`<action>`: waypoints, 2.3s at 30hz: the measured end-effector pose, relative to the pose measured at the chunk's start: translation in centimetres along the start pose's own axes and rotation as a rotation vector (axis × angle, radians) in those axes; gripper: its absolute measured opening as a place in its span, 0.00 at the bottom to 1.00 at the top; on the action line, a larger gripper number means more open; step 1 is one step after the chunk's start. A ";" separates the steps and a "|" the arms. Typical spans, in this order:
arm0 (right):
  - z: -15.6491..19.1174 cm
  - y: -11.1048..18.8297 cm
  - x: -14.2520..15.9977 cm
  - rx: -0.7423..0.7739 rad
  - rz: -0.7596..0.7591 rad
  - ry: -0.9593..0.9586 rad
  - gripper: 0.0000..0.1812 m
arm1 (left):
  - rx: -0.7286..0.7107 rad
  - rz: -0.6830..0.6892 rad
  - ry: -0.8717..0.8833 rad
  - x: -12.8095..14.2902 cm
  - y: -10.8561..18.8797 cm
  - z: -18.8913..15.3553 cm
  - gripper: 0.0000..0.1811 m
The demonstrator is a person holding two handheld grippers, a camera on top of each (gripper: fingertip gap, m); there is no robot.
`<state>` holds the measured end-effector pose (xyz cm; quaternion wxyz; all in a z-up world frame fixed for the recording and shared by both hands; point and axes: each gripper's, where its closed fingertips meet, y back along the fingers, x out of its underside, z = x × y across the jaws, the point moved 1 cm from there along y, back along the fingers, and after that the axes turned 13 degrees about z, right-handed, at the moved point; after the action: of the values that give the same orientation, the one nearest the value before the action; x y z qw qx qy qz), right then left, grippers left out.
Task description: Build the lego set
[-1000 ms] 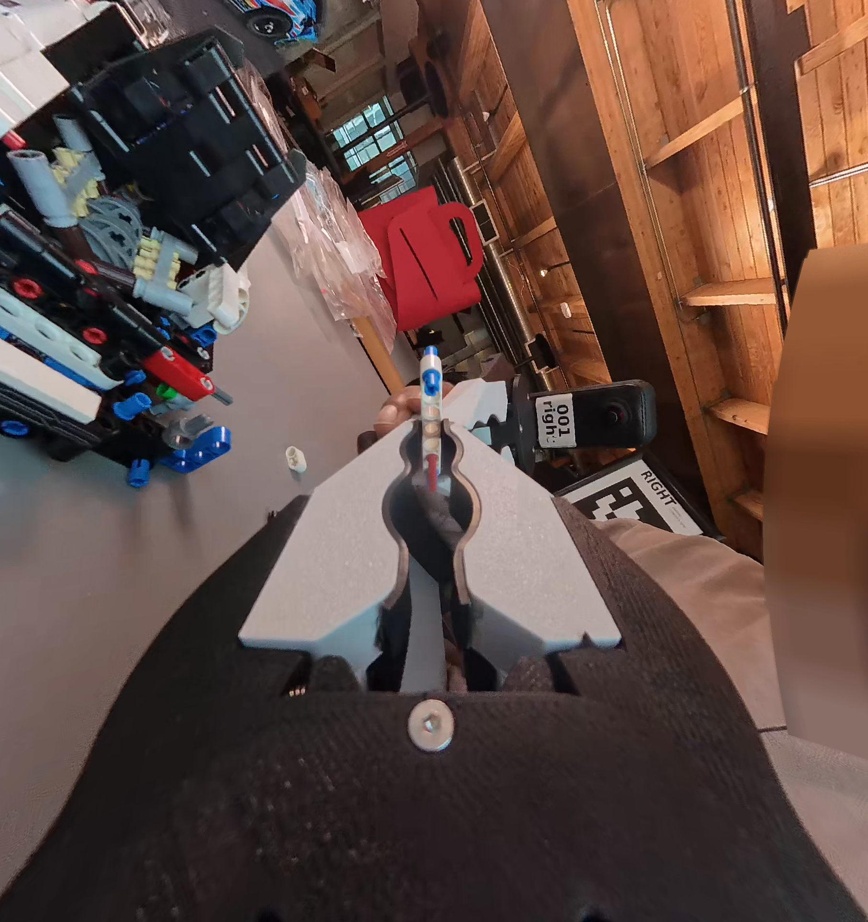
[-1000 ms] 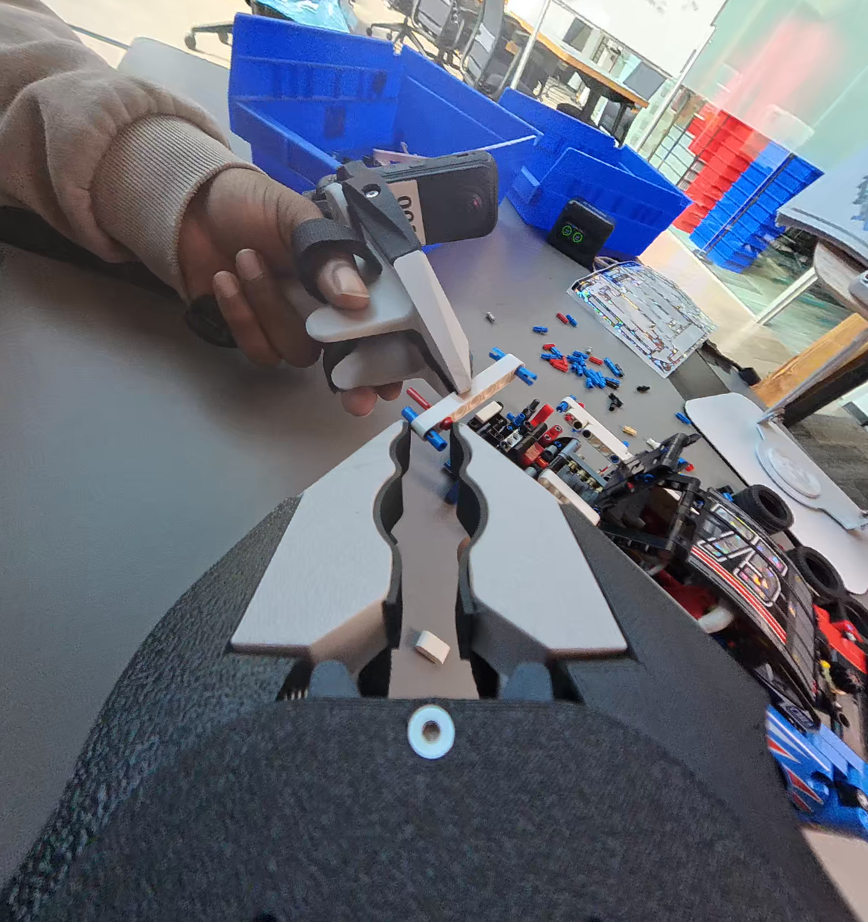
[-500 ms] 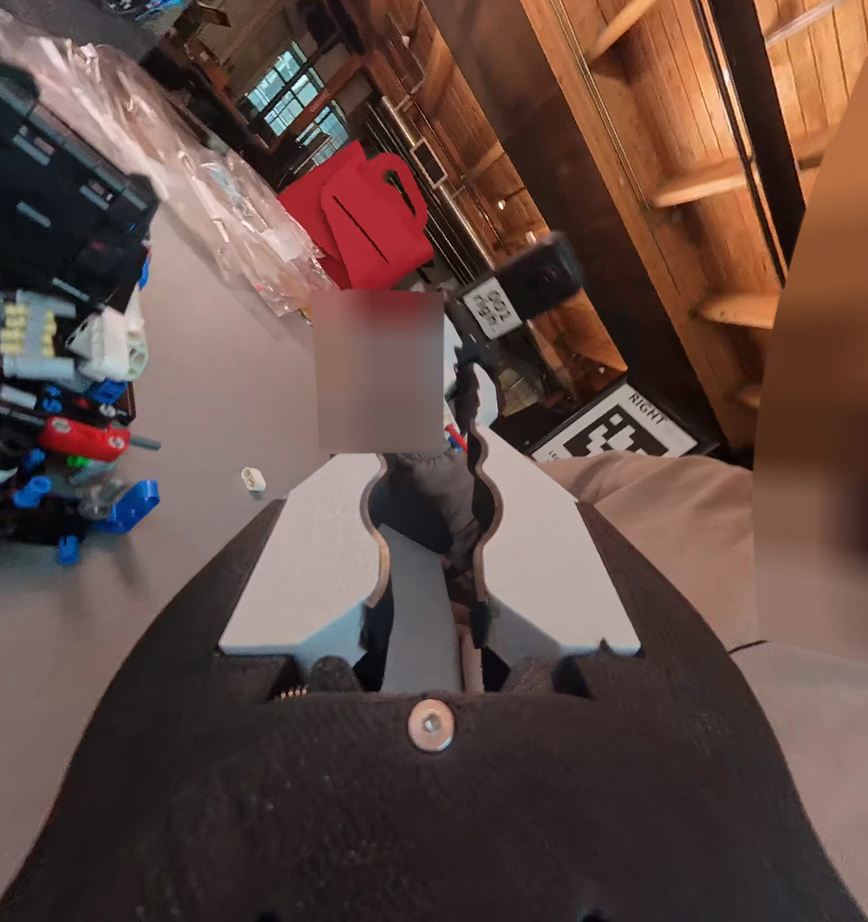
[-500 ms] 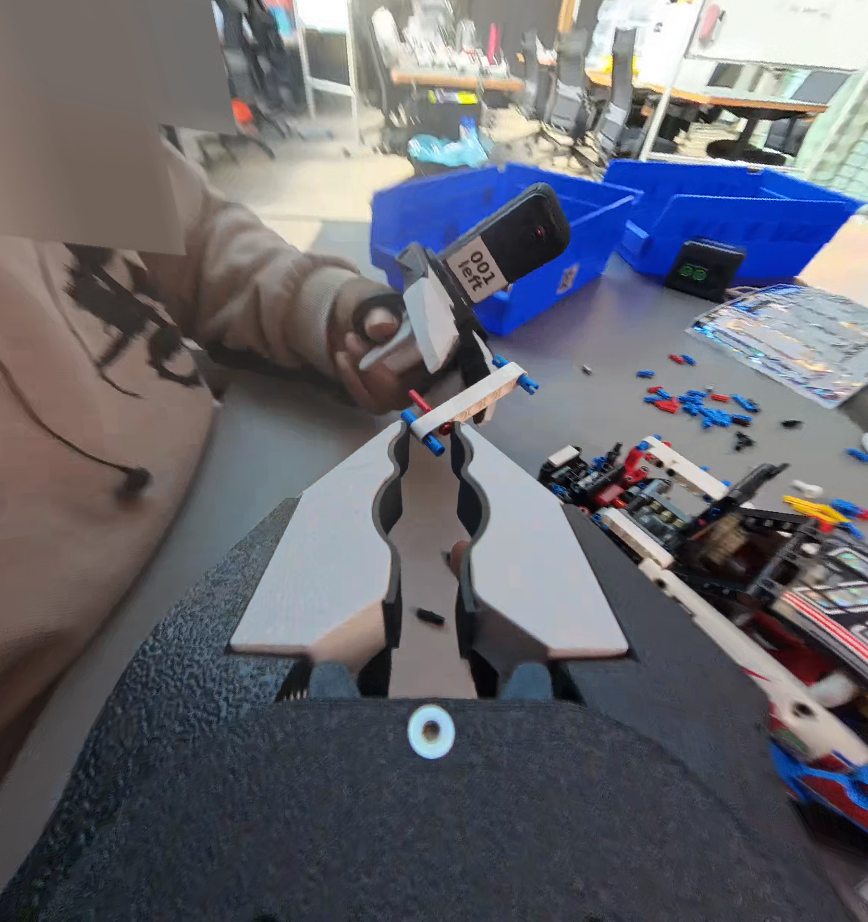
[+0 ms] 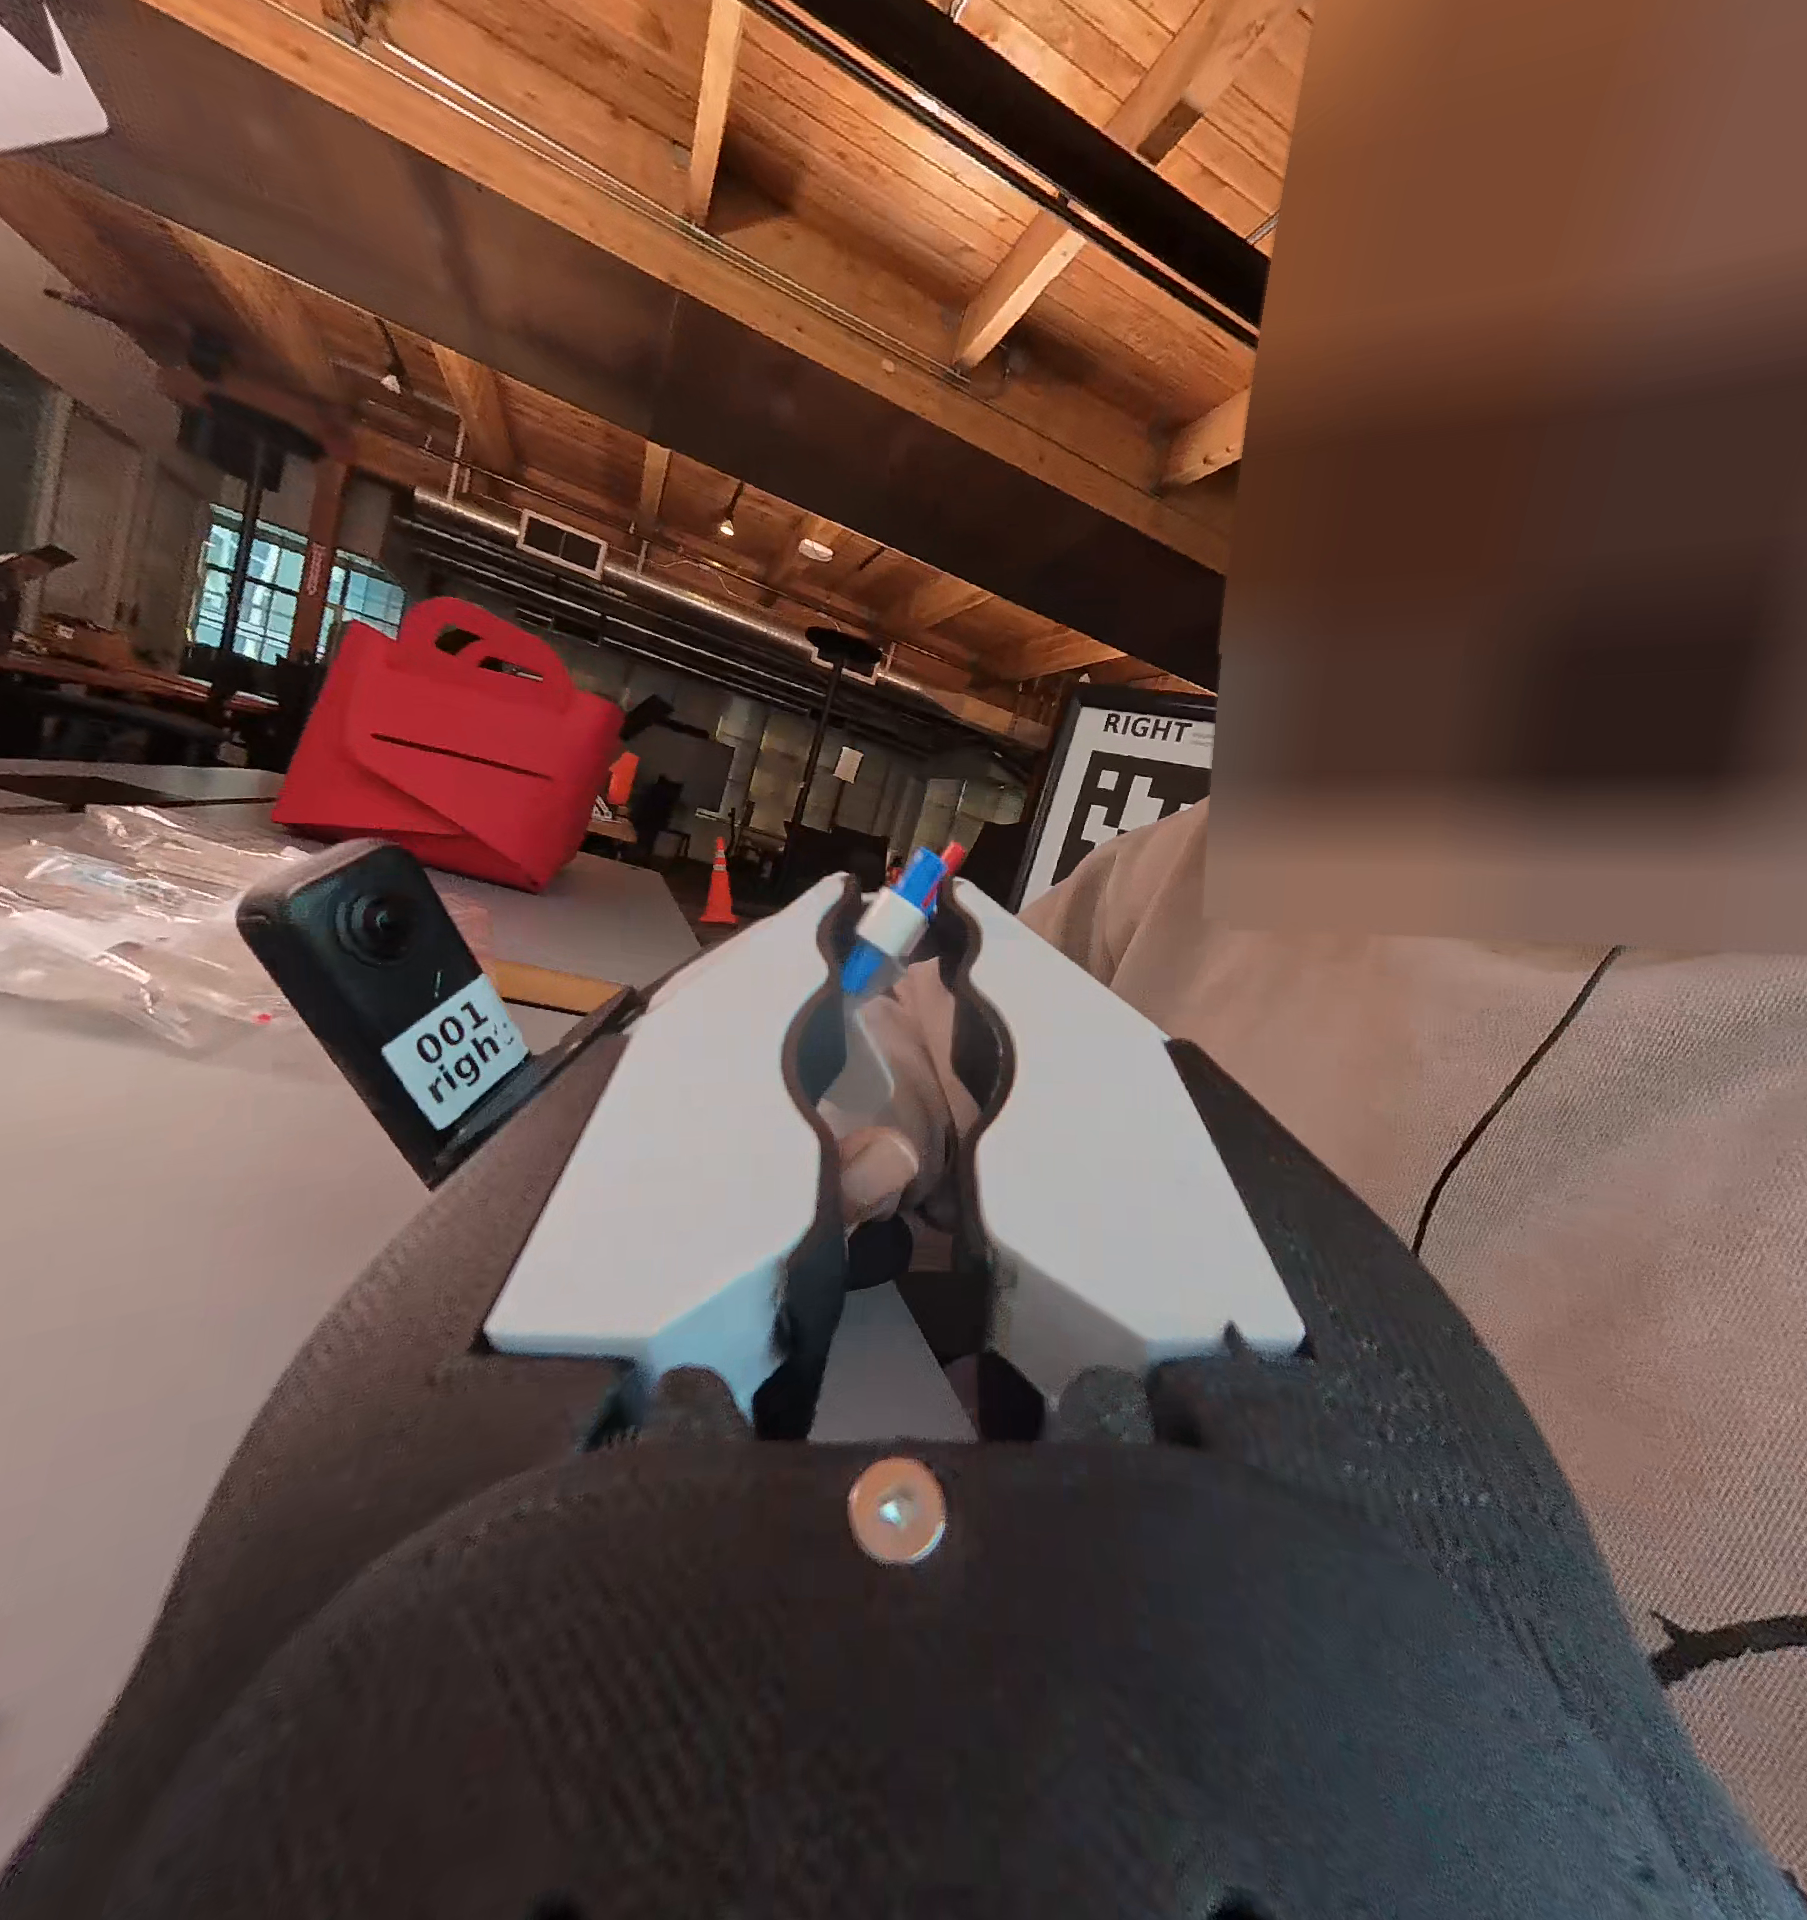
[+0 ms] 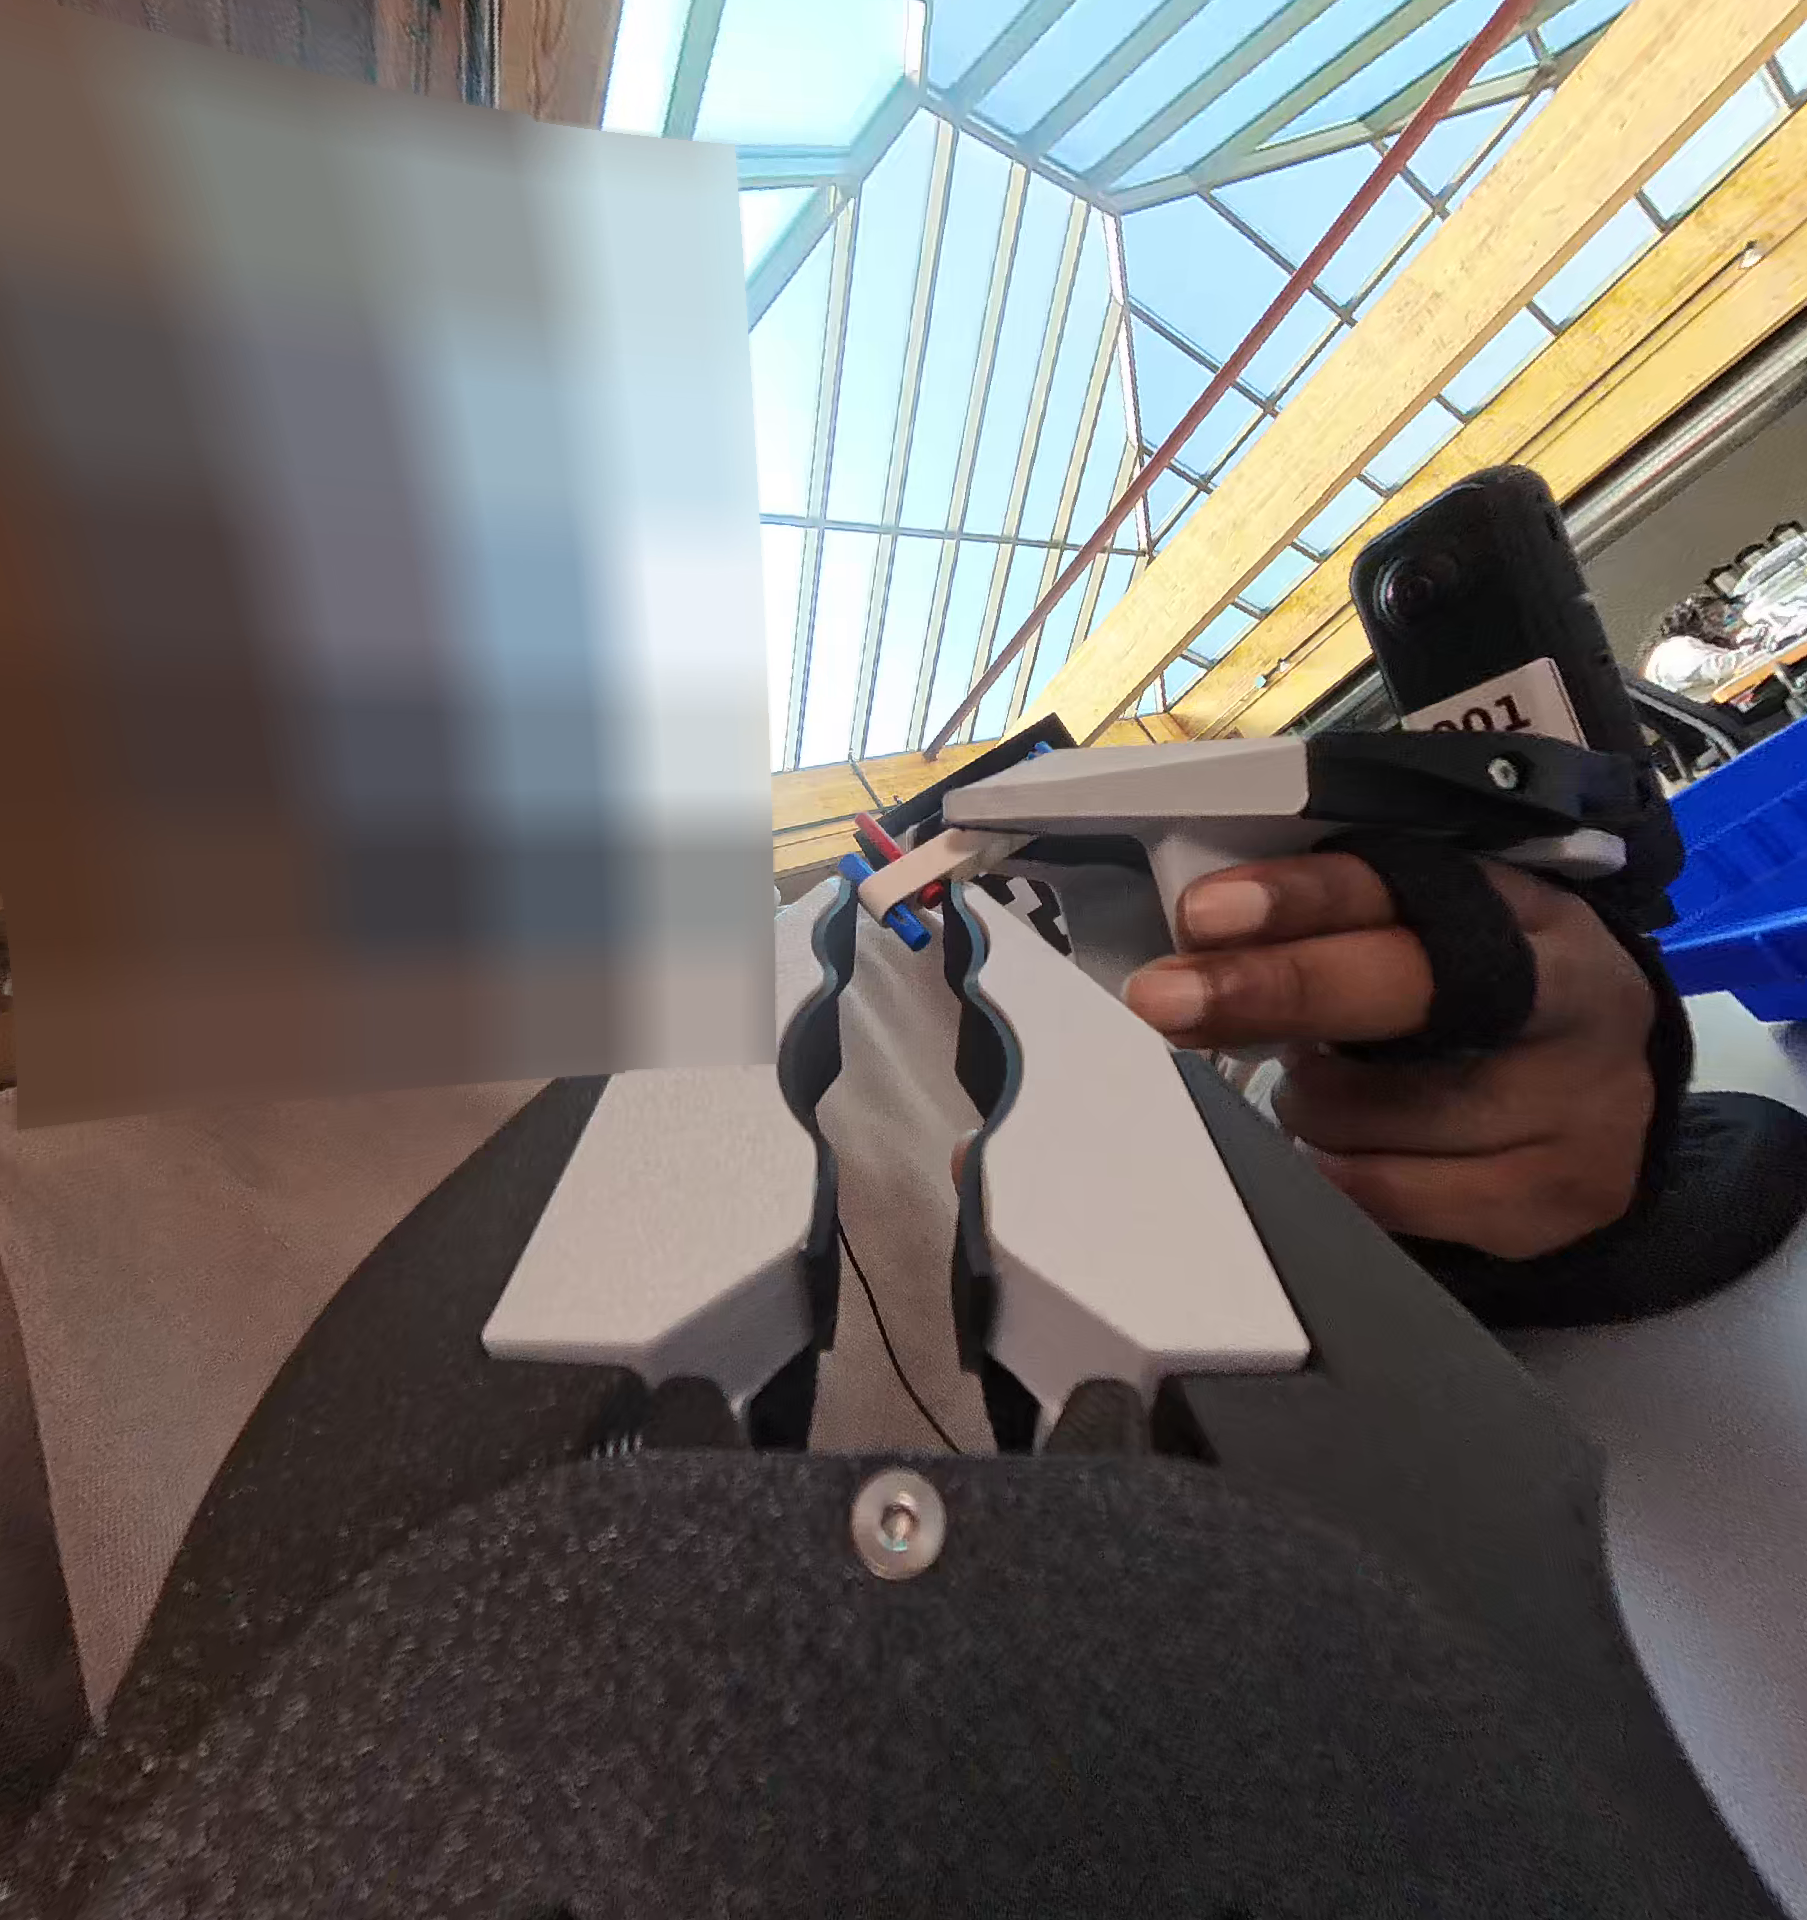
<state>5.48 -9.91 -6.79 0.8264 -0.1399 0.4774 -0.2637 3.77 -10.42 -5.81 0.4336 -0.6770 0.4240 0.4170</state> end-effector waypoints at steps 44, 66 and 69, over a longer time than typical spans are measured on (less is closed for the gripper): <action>-6.8 4.3 -1.2 0.887 0.054 0.393 0.03 | -0.347 0.021 0.215 1.5 3.2 6.7 0.03; -7.7 4.5 -0.7 0.914 0.099 0.356 0.03 | -0.397 0.059 0.196 2.1 3.5 7.0 0.03; -7.6 4.5 -0.7 0.917 0.098 0.357 0.03 | -0.397 0.056 0.187 2.1 3.4 6.9 0.04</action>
<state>-0.01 -5.63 -12.29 0.7196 0.3081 0.4522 -0.4275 -0.14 -5.25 -10.46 0.2387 -0.7730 0.3904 0.4394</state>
